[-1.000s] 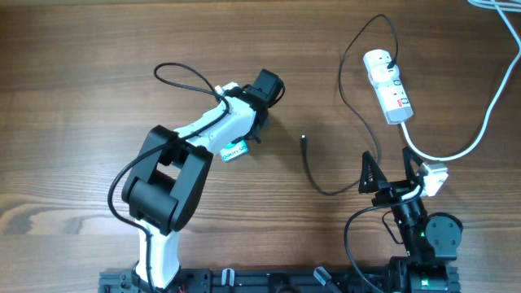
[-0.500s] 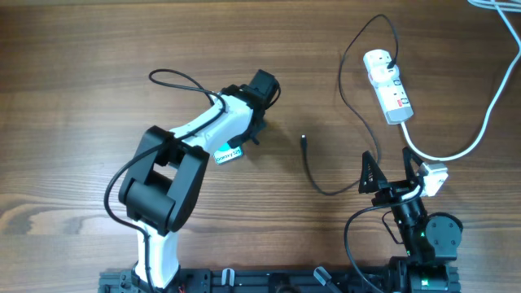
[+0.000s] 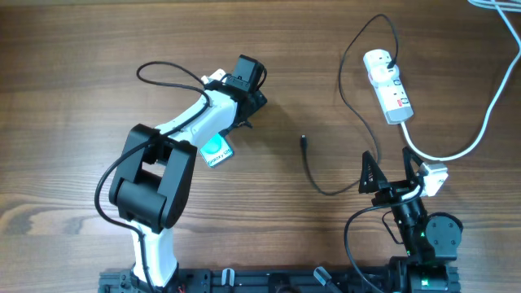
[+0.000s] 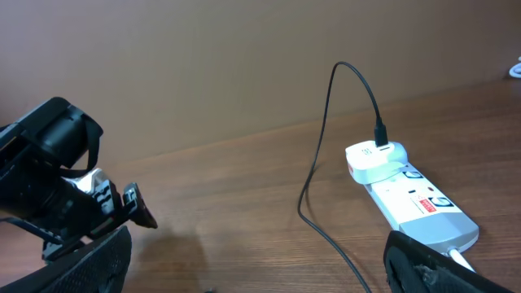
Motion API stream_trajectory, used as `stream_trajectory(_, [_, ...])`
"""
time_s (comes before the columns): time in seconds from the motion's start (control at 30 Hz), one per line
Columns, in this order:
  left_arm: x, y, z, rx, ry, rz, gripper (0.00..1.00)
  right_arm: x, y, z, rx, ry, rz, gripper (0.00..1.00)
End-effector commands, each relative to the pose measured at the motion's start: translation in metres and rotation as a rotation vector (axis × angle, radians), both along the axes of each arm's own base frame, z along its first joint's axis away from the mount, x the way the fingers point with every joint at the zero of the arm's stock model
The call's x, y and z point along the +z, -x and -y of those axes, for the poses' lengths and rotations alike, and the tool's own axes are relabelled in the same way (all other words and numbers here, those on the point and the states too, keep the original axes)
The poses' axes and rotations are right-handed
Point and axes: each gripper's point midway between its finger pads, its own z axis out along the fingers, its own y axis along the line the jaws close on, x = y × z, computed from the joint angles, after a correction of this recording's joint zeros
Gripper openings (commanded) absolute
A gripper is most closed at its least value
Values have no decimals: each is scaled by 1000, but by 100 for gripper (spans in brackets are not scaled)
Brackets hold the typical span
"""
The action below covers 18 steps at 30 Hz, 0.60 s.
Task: Plug charger to phone and switch on socket
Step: 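Lift the phone with the left gripper and rotate it upright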
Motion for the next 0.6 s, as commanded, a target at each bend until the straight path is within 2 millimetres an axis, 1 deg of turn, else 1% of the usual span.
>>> stream_trajectory(0.0, [23, -16, 1, -87, -22, 33, 100, 1, -1, 2, -13, -3, 3, 100])
stream_trajectory(0.1, [34, -22, -7, -68, -24, 29, 100, 1, -1, 2, -13, -3, 3, 100])
stream_trajectory(0.2, [40, -25, -20, -38, -28, 19, 100, 1, -1, 2, -13, -3, 3, 100])
stream_trajectory(0.3, [49, -33, -37, 3, -23, 34, 100, 1, -1, 2, -13, -3, 3, 100])
stream_trajectory(0.43, [64, -42, -69, 72, -17, 55, 100, 1, -1, 2, -13, -3, 3, 100])
stream_trajectory(0.5, [63, -37, -85, 101, -22, 25, 100, 1, -1, 2, -13, -3, 3, 100])
stream_trajectory(0.57, [59, -27, -98, 124, -38, -27, 100, 1, -1, 2, -13, -3, 3, 100])
